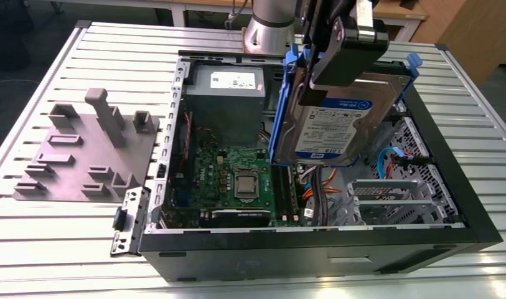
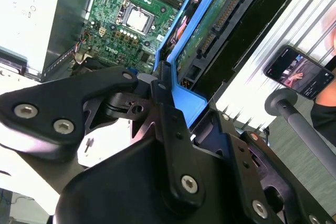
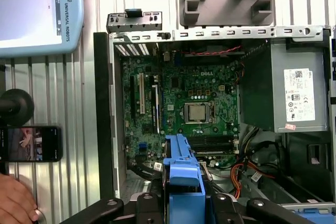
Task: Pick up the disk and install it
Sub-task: 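Insert the disk into the insertion slot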
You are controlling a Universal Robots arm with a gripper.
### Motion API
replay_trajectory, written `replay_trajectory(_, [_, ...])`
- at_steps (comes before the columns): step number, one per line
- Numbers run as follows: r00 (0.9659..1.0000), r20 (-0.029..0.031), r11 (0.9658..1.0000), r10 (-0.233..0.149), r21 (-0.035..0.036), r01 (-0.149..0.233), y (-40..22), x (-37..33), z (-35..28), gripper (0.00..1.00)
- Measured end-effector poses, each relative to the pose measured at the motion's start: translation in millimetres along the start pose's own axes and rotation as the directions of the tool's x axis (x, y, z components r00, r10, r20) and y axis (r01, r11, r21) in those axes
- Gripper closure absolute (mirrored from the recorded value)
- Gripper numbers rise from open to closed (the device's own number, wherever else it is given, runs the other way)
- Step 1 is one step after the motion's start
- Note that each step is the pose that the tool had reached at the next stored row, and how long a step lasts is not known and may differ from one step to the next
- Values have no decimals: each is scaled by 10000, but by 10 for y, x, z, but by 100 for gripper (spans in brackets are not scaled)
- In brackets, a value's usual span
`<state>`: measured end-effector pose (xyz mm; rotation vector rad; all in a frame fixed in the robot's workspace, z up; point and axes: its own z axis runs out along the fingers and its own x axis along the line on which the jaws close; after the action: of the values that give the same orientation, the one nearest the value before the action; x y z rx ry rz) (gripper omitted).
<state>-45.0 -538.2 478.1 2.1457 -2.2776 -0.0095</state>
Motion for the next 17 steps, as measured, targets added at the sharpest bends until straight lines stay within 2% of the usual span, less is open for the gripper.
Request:
replay_trajectory(8, [10000, -1, 10000, -1, 0, 1, -59, 4, 3, 64])
replay_trajectory(13, [10000, 0, 10000, 0, 0, 0, -88, 65, 17, 64])
replay_trajectory(17, [10000, 0, 10000, 0, 0, 0, -142, 111, 31, 64])
